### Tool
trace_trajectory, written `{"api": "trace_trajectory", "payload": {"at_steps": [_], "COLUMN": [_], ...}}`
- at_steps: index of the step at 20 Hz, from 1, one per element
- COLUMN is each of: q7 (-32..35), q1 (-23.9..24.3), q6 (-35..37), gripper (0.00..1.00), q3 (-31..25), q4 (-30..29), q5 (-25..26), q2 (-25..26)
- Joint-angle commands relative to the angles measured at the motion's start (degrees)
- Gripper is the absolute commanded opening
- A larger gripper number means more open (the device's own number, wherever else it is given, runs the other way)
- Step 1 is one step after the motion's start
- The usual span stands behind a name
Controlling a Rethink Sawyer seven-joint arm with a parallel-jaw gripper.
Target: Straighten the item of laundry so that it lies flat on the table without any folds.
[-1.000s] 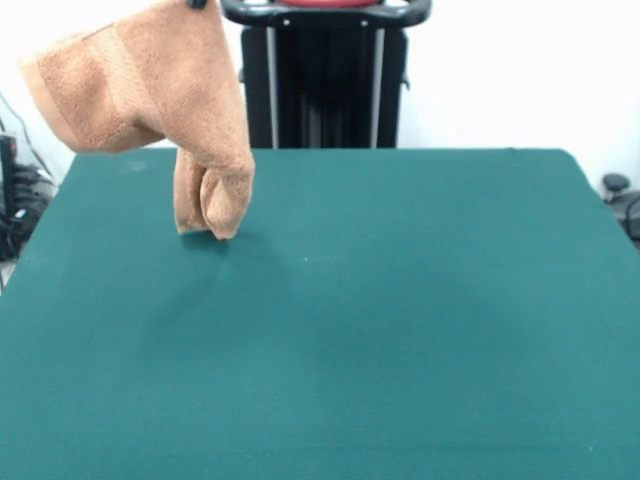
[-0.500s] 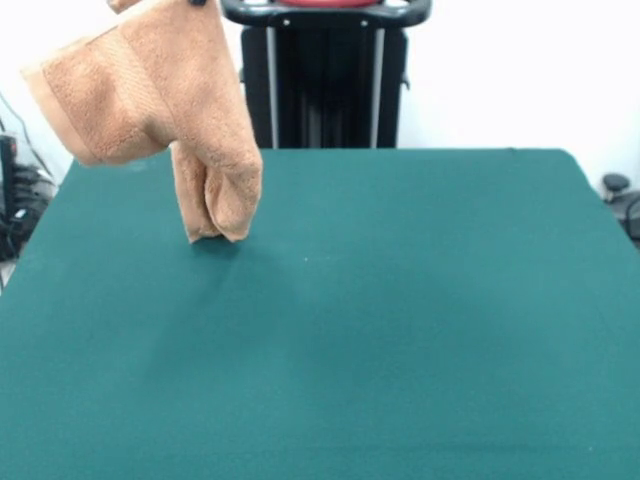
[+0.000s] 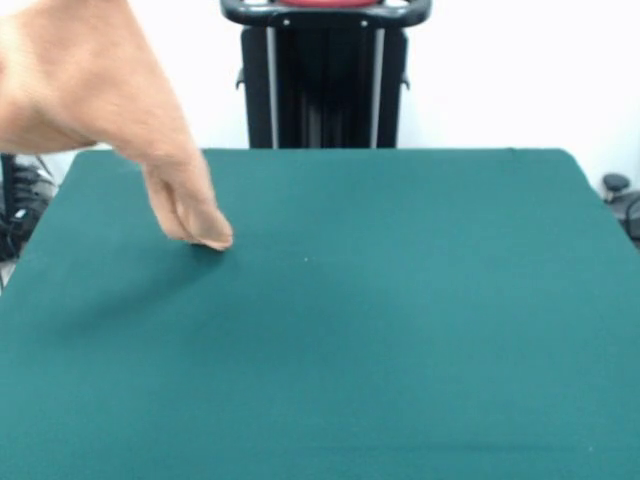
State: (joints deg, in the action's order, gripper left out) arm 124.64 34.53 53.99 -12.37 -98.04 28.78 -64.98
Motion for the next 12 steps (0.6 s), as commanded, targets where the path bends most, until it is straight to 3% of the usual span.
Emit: {"api": "trace_trajectory", "payload": {"at_steps": [1, 3, 8, 10, 12], "q7": [-32.58, -30.78, -20.84, -19.72, -20.49], "q1": [2.84, 2.29, 0.62, -0.49, -1.61], "q6": [15.91, 14.08, -2.58, -2.27, 3.18], "gripper": [0.0, 0.0, 0.0, 0.0, 0.0], "q3": [-9.13, -9.02, -7.12, -6.34, -5.89], "q4": [2.27, 0.81, -8.02, -8.3, -6.35], "q5": [-2.69, -3.18, -3.76, -4.21, -5.08], "q2": [-3.82, -3.61, -1.03, -1.86, -3.39]}}
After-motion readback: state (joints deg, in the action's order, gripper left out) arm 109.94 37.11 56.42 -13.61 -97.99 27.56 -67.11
